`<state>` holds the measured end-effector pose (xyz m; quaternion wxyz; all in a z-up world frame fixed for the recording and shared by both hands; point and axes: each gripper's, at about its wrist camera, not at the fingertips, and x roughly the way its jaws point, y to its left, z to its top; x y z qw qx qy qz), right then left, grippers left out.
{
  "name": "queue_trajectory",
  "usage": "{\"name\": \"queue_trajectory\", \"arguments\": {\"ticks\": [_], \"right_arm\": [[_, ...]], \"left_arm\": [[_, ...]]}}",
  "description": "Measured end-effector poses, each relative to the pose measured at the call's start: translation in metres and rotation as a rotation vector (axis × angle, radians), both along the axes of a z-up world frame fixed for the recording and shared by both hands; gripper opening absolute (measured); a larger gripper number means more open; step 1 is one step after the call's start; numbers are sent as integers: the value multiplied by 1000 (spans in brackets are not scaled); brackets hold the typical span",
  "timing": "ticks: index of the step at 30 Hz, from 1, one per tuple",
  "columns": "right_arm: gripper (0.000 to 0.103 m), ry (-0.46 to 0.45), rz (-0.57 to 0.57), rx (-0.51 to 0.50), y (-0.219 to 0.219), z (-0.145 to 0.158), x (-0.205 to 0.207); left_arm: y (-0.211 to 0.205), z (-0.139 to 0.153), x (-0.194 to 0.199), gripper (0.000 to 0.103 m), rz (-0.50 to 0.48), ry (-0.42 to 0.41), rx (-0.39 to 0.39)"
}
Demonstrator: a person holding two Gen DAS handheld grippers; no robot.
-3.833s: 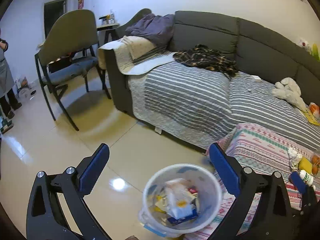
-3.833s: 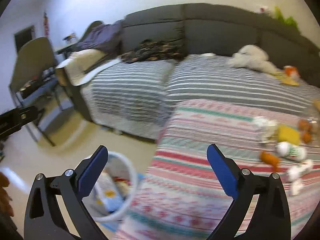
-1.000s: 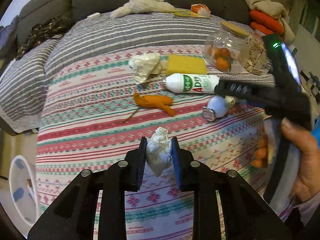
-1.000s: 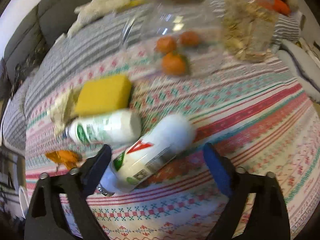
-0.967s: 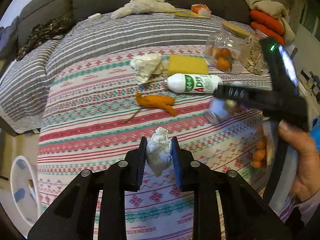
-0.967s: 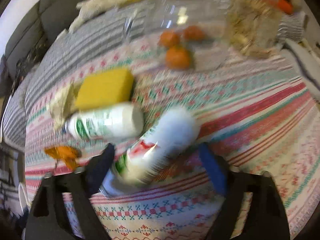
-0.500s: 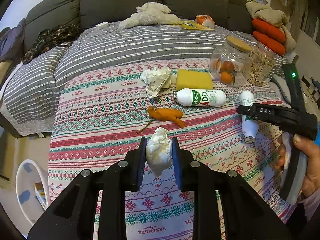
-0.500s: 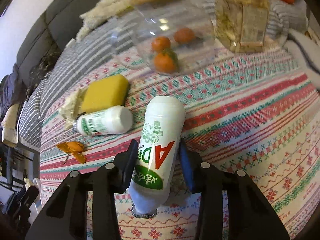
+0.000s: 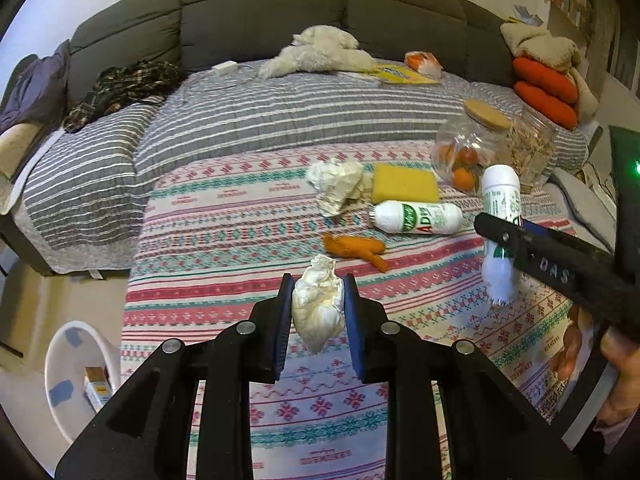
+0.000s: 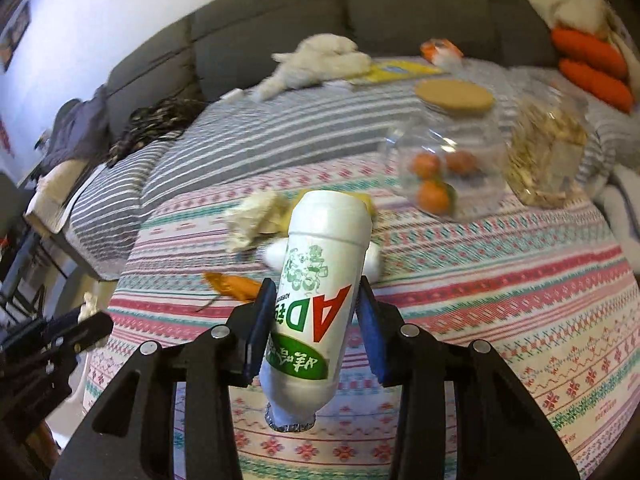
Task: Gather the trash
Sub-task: 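Grasp the white tissue with the left gripper while the right gripper grasps a white AD bottle, then carry the tissue and bottle to the white bin and release both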
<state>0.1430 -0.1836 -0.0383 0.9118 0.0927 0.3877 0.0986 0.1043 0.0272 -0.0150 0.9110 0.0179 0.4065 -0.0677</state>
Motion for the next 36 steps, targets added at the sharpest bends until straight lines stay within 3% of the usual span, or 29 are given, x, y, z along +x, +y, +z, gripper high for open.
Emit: {"name": "queue_trajectory", "arguments": {"ticks": [18,30,33,35,36], "right_arm": [[40,-123,260,-2,95,19,-35],[40,-131,416,-43,147,9,-62],[40,-121,451,-37,158,6,-67],[40,-121,475,-45,169,3,-73],[40,-122,491,-49,176,2,-76]], "left_arm": [[119,9,-35,24,225,-12,37],[224,-8,-56,24,467,84,2],[243,-15,-58,31,522,124,-6],[253,-20,-59,53,549,162,-18],[257,-21,-61,58,561,169,-30]]}}
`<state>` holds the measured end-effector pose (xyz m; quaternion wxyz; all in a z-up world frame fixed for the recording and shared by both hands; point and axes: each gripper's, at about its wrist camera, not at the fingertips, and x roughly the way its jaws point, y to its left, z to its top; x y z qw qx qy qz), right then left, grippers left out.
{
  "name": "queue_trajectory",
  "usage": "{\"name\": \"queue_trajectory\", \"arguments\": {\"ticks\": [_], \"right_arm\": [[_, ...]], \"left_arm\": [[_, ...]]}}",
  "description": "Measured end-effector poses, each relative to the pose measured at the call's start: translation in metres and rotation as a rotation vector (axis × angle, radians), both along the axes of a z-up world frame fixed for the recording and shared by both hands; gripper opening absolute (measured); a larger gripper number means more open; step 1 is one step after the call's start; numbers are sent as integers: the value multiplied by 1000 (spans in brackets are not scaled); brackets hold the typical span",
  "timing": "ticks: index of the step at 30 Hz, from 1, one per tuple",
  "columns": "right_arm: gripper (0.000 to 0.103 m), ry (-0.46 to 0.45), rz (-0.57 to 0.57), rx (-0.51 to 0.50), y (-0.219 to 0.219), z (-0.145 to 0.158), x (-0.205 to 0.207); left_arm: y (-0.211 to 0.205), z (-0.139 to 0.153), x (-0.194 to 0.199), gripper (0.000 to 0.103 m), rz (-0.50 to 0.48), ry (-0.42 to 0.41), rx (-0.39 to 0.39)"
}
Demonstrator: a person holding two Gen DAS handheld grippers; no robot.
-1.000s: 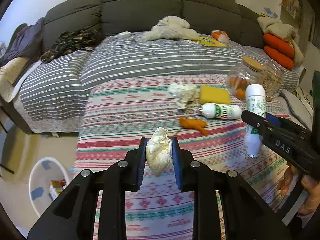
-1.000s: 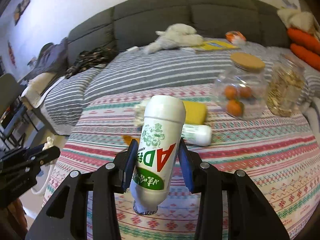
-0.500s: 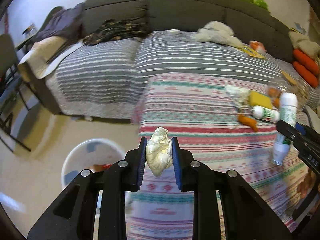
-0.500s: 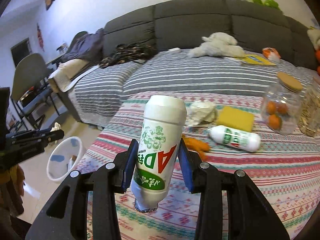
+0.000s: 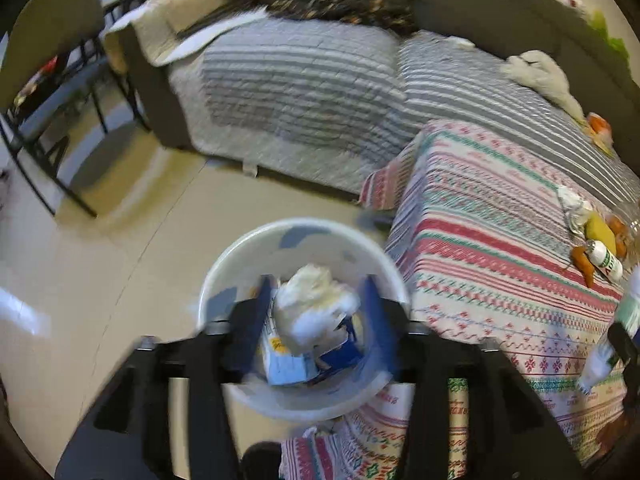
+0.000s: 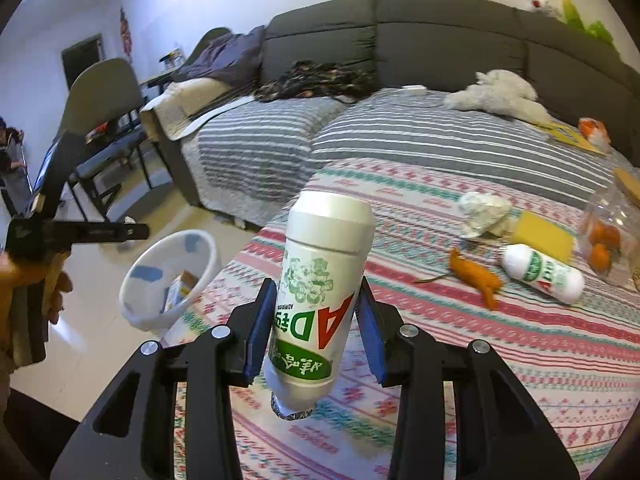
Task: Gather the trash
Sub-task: 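Carry the tissue and bottle to the white bin and release both, then move both grippers back over the table toward the second white bottle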
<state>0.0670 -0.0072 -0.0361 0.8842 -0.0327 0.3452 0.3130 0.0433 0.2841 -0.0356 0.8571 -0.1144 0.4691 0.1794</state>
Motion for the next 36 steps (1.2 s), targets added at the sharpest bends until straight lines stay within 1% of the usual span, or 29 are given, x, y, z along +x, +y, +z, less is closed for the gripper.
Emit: {"name": "queue_trajectory", "arguments": {"ticks": [3,5,8,9,11,15,18,21,22,23,24,25,26,27,30,32,34,36], "right_arm": [[40,-3,44,-7,22,-2,-10],[40,5,62,4,35,-3,-14],[40,32,87,45,61,-4,-16],[40,41,101,60,75,-4,-16],[40,47,125,76,95,-4,-18],[40,57,160,98,140,-6,-20],[40,74,186,110,173,-9,-18],[41,77,200,104,196,-10,-15],[45,74,195,98,200,-9,-15],[51,73,187,90,203,-9,-14],[59,71,172,82,204,-8,-13],[67,66,154,74,202,-7,-11],[71,60,134,67,200,-6,-9],[77,54,116,60,197,-5,-7],[91,28,19,23,182,0,1],[94,12,-52,2,169,4,8],[96,3,-108,-10,157,10,15],[96,-18,-171,-24,141,16,21]], "left_arm": [[7,7,-8,60,11,-18,-15],[11,13,-12,67,21,-36,-8],[18,25,-19,68,48,-75,0],[21,31,-23,68,65,-98,6],[29,45,-29,71,102,-149,19],[37,69,-41,72,146,-225,50],[44,82,-49,73,181,-268,90],[52,88,-53,74,205,-287,99],[55,88,-53,74,211,-290,98],[57,89,-54,74,218,-291,98],[59,89,-54,75,224,-290,101],[60,89,-55,77,228,-290,102],[61,89,-55,80,232,-289,104],[61,89,-55,81,234,-287,108],[54,88,-52,90,230,-278,135],[43,87,-48,96,220,-268,174],[32,85,-43,96,208,-255,211],[23,82,-38,96,194,-237,237]]}}
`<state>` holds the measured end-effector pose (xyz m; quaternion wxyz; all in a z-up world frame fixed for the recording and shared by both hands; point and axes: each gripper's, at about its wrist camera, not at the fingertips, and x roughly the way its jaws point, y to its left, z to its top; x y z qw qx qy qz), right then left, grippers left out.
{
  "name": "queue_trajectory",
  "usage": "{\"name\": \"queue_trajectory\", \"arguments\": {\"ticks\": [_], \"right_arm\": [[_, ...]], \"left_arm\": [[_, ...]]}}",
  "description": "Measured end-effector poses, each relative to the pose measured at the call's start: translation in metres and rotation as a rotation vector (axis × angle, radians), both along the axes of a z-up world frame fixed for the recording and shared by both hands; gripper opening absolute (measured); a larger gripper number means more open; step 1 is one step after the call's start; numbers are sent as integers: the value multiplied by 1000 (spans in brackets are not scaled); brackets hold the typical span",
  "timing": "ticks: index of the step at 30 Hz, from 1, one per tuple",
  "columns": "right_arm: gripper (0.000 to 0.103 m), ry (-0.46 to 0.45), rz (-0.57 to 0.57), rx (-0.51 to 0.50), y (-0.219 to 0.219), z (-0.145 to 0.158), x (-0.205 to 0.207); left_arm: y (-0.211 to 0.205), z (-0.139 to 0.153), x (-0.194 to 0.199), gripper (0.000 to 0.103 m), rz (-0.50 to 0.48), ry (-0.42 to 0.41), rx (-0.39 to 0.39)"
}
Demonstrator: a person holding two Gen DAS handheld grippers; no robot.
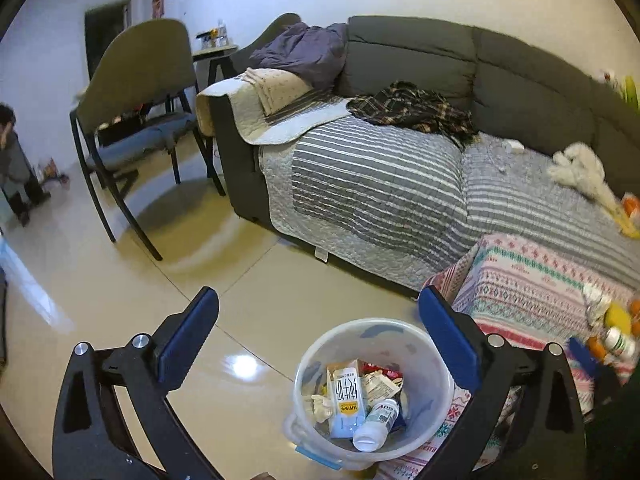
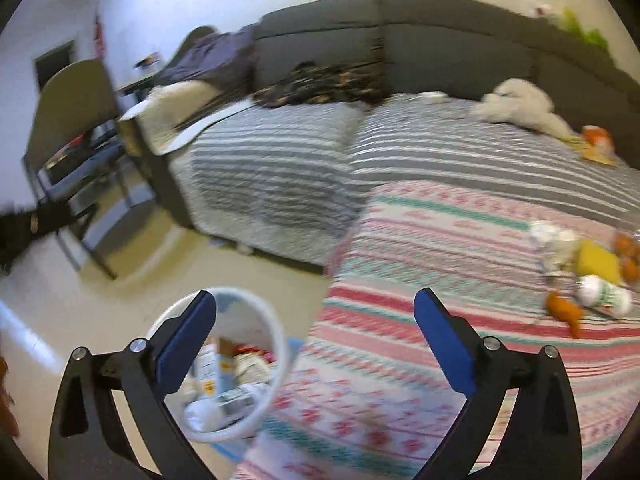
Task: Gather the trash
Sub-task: 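Move both grippers back over the table toward the second white bottle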
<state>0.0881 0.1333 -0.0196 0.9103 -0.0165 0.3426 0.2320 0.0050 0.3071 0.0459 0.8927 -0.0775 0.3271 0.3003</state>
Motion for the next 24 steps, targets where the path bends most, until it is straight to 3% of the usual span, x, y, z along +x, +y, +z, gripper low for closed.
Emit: {"name": "queue_trajectory", "arguments": {"ticks": [6,15,24], "right_arm": [[96,-52,-118,-58,-42,9,11],[96,-57,-238,-79,-107,11,29],[96,-33,-343,-109,-178,5,48]], "left_arm": [[-39,-11,20,96,-64,50,48],[-110,-25,54,96,-199,83,97],[-168,-37,86,96,-298,98,81]]}}
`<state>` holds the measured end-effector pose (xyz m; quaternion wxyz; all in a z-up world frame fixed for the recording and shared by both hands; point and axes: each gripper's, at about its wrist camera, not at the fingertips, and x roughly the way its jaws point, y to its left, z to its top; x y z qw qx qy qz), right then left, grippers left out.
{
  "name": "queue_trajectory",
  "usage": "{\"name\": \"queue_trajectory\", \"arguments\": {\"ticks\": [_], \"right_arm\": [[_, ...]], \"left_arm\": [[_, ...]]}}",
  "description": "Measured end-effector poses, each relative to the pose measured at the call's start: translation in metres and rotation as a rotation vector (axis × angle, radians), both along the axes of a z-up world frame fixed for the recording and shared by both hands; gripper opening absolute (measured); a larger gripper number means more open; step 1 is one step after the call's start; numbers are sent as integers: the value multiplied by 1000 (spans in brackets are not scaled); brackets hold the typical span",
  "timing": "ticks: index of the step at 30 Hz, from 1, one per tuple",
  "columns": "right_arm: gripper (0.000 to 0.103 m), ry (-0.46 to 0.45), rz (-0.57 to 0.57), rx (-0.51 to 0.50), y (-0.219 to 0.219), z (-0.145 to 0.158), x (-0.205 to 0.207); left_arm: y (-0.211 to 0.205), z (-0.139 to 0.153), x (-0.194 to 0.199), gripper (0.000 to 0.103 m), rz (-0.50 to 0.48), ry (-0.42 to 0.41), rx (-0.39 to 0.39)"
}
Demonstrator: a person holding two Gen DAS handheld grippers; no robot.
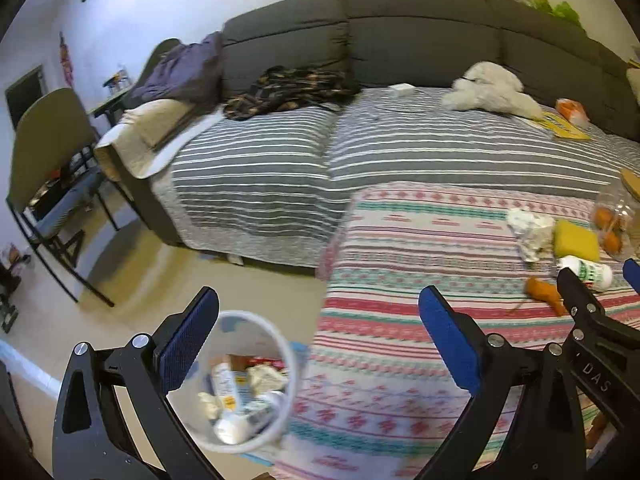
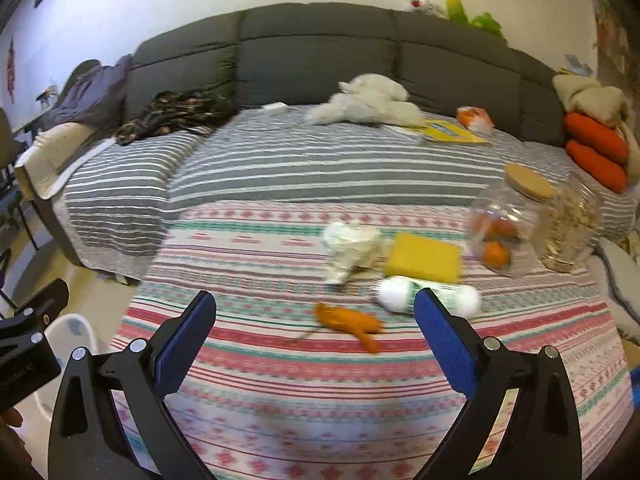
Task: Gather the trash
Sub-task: 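Move both grippers back over the table toward the second white bottle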
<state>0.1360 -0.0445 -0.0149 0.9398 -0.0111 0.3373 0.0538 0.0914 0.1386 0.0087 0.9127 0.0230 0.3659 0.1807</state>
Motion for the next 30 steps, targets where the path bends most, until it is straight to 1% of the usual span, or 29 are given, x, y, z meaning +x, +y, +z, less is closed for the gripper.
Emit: {"name": "queue_trajectory", "arguments": {"ticks": [6,10,13,14,17,19,22,24,25,26,28,29,30], "right_arm": [[96,43,-69,-32,-55,-11,8],[96,76,-139,-18,-98,-16,16],[96,115,-200,52,-136,-11,22],[96,119,-219,78,-148,-7,24],[96,105,-278,144,-185,10,30],[96,90,-322,185,-210,22,33],[96,91,-345,249,-234,29,34],[96,90,-360,282,-248,34,33],[96,90,-362,293,-253,35,32],[96,88,-364,303,-258,37,33],[96,78,-376,316,-270,40,30],[96,76,-381,320,-274,41,31],[96,74,-387,325,-278,41,31]], "left_arm": [[-42,-11,25,96,-64,15,-31],[-71,-26,45,96,-119,52,-72],[-94,-42,59,96,-193,103,-128],[-104,-48,65,96,-234,124,-144],[-126,-61,77,96,-307,162,-161],[-141,-71,86,96,-343,189,-187],[-165,-77,103,96,-380,214,-219],[-180,-77,112,96,-413,228,-292],[-188,-77,116,96,-423,239,-352],[-194,-78,118,96,-418,249,-396],[-202,-81,126,96,-365,271,-462],[-205,-85,131,96,-309,292,-528],[-205,-87,135,96,-276,303,-565]]}}
